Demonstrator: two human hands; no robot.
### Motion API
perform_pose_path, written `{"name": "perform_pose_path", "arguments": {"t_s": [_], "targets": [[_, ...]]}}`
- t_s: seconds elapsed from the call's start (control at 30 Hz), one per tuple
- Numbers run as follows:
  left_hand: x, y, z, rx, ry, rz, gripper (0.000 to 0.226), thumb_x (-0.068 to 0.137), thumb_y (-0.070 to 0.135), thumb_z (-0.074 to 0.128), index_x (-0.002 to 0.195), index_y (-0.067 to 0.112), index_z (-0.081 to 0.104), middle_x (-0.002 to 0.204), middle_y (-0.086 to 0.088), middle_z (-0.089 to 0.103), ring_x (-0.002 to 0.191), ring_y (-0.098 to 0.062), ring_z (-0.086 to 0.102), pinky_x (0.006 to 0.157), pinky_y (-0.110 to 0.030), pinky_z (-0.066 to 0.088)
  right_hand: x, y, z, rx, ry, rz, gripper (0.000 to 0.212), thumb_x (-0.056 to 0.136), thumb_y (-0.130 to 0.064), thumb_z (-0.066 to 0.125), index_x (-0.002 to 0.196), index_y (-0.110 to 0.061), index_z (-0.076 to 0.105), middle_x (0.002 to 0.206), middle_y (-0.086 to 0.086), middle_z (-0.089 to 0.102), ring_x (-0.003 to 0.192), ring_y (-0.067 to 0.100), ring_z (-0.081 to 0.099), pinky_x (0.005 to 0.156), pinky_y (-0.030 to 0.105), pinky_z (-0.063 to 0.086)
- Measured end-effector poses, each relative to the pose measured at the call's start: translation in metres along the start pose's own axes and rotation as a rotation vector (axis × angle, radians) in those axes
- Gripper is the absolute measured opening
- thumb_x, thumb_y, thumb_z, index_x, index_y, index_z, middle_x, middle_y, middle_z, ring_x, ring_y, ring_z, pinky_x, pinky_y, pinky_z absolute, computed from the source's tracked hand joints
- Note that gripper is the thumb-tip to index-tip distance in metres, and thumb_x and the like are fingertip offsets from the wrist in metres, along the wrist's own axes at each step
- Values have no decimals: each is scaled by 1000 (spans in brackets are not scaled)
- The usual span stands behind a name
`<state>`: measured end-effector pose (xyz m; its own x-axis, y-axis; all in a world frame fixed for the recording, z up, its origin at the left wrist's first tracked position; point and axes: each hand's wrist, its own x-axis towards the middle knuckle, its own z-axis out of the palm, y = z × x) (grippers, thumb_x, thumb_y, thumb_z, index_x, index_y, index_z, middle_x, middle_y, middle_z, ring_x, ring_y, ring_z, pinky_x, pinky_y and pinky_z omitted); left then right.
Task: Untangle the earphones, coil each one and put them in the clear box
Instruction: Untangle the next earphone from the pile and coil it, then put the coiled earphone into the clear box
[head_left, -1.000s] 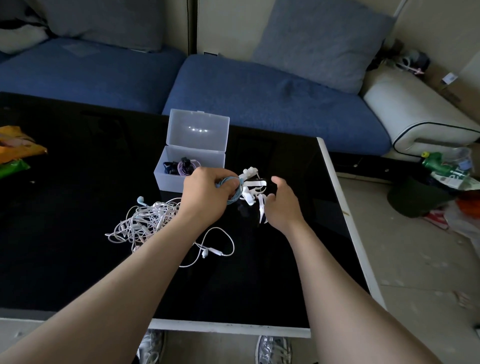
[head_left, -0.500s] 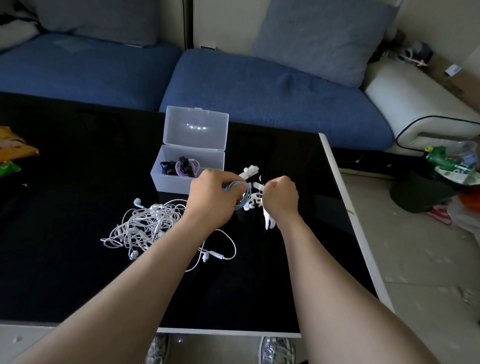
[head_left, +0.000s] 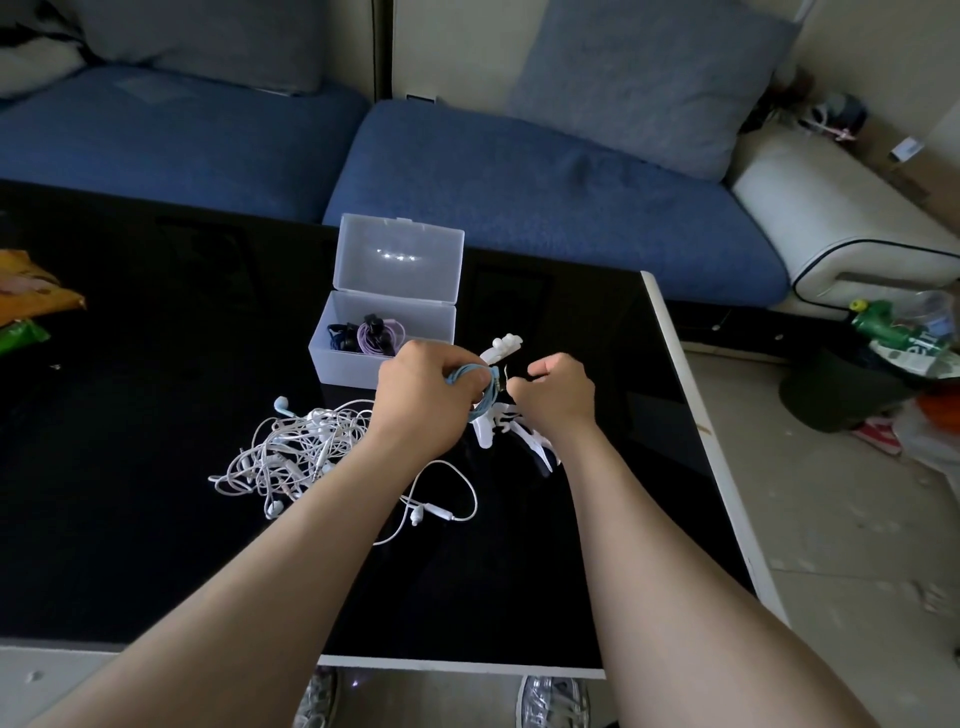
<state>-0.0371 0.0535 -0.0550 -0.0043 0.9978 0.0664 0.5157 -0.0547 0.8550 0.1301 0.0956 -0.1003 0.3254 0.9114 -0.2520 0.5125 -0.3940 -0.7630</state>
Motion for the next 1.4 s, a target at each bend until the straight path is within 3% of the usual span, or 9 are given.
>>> {"name": "perform_pose_path", "arguments": {"t_s": [0.17,0.37,0.57,0.67,0.77,0.93,1.1,1.27,1.4], "targets": [[0,1,-2,5,4,-2,15,98,19,70,95,23,84,83,12,75,78,-5,69,78,-33,61,-2,-5,5,-69,-165,1,81,75,-44,63,153,-29,48,152,10,51,138,35,50,114,57,45],[0,0,-5,22,21,-15,15,99,20,70,95,24,84,81,17,72,77,4,64,61,-3,45,-5,-5,-5,71,-149,13,38,81,-20,77,119,-14,71,110,11,73,102,21,70,89,43,61],[-2,3,-7,-82,81,-74,14,100,24,71,102,26,84,91,12,77,89,-8,70,78,-23,57,-2,0,-12,318,-72,94,40,84,-9,74,121,-25,74,113,4,74,104,21,71,92,39,61],[-4,6,-6,-198,83,-115,14,100,25,71,107,27,83,91,12,77,91,-9,71,82,-28,59,-13,-8,-21,339,103,-57,38,94,-5,69,126,-25,74,106,-4,74,100,10,71,85,25,56],[-5,11,-5,-283,93,-147,14,99,26,71,107,29,82,90,10,78,90,-9,73,84,-31,61,-30,-20,-30,371,272,-224,38,101,-10,66,135,-29,63,108,-5,72,97,8,71,91,32,60],[-11,32,-7,-433,181,-188,14,91,38,71,98,35,83,89,14,79,95,-11,74,92,-44,62,-72,-56,-42,629,127,-285,22,108,-7,53,123,-23,57,113,16,65,77,30,80,63,34,63],[-14,43,-4,-621,207,-221,15,92,32,72,98,26,84,88,2,81,95,-24,78,97,-51,60,-106,-74,-47,806,-11,-237,30,102,0,60,129,-14,63,117,20,69,82,26,80,75,30,64],[-13,45,-2,-701,156,-218,14,97,23,71,99,19,84,89,-10,80,90,-28,78,92,-51,63,-115,-72,-52,698,23,-233,43,87,5,70,123,-18,70,100,10,79,85,28,80,78,37,67],[-12,51,-5,-724,105,-205,15,101,12,68,95,12,82,92,-21,77,80,-21,74,83,-38,66,-105,-70,-49,433,123,-349,40,80,-17,67,116,-33,75,94,-3,79,83,20,78,83,46,65]]}}
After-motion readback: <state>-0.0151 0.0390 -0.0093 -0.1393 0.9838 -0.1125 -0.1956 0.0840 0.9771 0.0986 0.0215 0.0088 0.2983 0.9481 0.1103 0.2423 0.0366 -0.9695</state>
